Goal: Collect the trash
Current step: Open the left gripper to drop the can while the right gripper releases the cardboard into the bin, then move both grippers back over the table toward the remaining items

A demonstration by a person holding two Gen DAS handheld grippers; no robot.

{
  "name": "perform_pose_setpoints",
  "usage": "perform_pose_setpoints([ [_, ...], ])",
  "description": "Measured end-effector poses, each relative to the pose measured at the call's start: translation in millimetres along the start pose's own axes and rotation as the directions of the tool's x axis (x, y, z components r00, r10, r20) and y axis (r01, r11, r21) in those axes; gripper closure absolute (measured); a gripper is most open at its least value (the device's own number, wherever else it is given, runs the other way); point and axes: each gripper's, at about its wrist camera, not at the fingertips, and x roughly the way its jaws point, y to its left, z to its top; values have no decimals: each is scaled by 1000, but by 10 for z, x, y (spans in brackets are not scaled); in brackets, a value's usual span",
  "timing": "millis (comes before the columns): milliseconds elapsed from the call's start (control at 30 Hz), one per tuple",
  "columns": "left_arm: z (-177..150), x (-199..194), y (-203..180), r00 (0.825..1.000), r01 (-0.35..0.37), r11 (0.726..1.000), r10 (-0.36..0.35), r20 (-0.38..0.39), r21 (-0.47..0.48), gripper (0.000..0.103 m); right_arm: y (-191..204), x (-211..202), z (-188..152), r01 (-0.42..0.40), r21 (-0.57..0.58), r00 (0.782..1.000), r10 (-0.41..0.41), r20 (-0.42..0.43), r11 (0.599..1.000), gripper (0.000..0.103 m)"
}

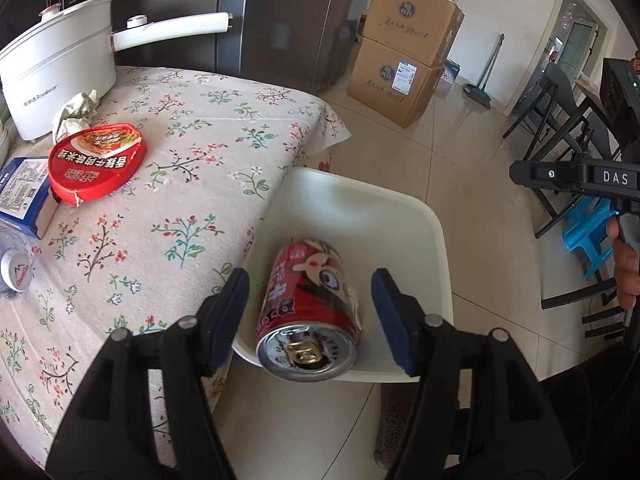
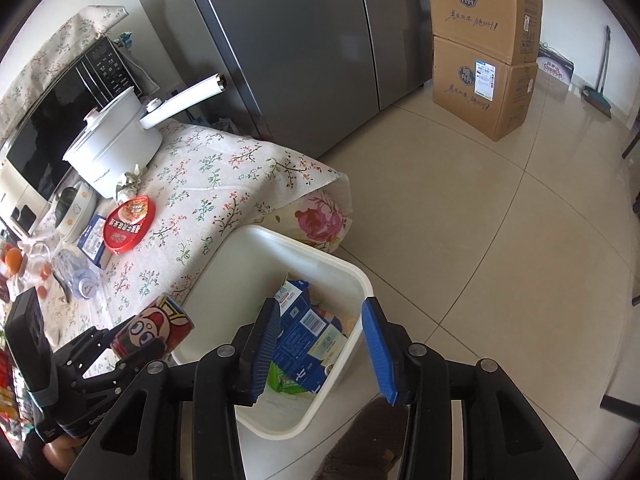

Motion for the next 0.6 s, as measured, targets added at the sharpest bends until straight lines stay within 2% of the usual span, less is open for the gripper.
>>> perform_pose_setpoints([
  [67,24,-79,32,999,-4,1000,5,34,-18,19,14,-12,7,-5,-2,1000,5,4,1000,53],
  [200,73,-193,151,998,-33,998,35,45,-45,19,108,-35,24,-3,-27,1000,3,17,1000,51],
  [400,58,-354,426,992,-115,987,121,44,-113,13,325,-42,68,-15,-61,1000,16,22,998,46],
  [600,12,-558,720,977,-200,965,209,39,-168,11,628,-44,103,-28,-106,999,32,32,994,38],
])
